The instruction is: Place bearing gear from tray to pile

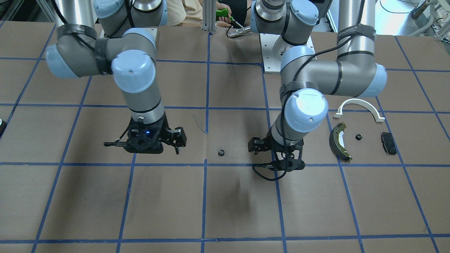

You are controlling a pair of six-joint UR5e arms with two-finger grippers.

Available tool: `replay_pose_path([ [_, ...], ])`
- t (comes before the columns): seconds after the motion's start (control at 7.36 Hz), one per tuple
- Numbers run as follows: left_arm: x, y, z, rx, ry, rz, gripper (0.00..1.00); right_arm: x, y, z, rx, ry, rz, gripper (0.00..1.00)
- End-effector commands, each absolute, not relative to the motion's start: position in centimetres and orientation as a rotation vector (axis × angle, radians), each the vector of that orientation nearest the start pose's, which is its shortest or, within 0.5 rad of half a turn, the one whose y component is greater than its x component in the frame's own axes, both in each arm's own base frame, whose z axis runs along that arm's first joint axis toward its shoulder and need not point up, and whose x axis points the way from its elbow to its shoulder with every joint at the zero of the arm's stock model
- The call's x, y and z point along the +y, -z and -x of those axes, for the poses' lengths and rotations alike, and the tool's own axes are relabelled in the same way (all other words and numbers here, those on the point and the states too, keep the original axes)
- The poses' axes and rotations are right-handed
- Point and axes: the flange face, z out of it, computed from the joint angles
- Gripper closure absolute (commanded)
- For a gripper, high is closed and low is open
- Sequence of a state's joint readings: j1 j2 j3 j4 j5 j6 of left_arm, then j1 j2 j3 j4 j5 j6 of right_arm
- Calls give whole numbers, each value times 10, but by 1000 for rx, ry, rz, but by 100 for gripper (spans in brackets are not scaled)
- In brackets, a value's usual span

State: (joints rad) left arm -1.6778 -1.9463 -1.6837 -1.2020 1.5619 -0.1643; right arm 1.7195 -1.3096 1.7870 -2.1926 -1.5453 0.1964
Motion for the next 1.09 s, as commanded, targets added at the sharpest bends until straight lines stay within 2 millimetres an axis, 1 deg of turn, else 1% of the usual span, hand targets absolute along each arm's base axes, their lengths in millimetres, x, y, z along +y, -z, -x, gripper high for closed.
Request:
replay_pose_path([
  [0.0,-530,-200,288,3143,-36,123,0,-558,-373,-152,3108,156,-19,0],
  [0.14,-521,-181,311,3159,27,87,0,-557,-420,-154,3114,81,6,0],
  [0.27,-513,-167,322,3153,1,51,0,-534,-473,-154,3123,88,15,0],
  [0.41,-506,-160,329,3149,-17,24,0,-518,-486,-154,3125,89,143,0],
  [0.54,-502,-155,328,3144,-35,20,0,-504,-471,-149,3131,37,197,0],
  [0.68,-499,-156,327,3144,-38,12,13,-491,-463,-146,3131,39,171,0],
  [0.81,-504,-160,326,3148,-22,19,71,-492,-450,-146,3131,141,123,0],
  [0.95,-506,-161,325,3148,-19,24,100,-494,-441,-140,3161,208,104,0],
])
